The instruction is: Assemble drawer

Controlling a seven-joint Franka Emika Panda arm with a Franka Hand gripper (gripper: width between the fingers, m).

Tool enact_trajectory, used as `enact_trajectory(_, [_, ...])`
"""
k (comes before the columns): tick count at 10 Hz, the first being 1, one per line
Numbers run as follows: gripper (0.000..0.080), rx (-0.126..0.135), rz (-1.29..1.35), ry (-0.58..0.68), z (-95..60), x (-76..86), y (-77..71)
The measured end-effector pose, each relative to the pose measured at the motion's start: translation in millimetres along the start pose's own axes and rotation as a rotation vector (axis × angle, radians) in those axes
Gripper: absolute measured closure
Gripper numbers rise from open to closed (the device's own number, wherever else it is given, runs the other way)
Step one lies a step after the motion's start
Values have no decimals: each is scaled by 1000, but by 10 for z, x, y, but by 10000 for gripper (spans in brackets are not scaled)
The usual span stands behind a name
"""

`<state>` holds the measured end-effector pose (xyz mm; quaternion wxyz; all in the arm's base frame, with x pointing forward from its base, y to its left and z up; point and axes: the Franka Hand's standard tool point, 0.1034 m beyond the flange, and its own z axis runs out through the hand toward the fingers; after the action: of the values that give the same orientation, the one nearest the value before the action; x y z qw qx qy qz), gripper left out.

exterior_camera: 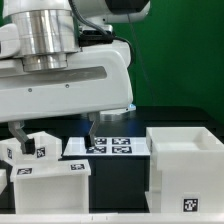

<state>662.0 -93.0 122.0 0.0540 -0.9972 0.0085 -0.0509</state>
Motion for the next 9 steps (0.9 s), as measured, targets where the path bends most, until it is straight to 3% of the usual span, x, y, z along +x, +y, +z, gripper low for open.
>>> enact_trajectory(1, [151,2,-3,-35,69,54,103])
enact_trajectory(2, [151,-16,-13,-37,107,210,181])
enact_trajectory(3, [151,-32,-29,-54,133,320,217])
enact_trajectory(4, [151,-27,-3,-136,190,325,231])
enact_trajectory(5, [151,-29,4,-133,207,401,232])
enact_trajectory(8, [151,-25,6,-161,260,324,273])
enact_trajectory(9, [151,-21,24,-217,402,204,388])
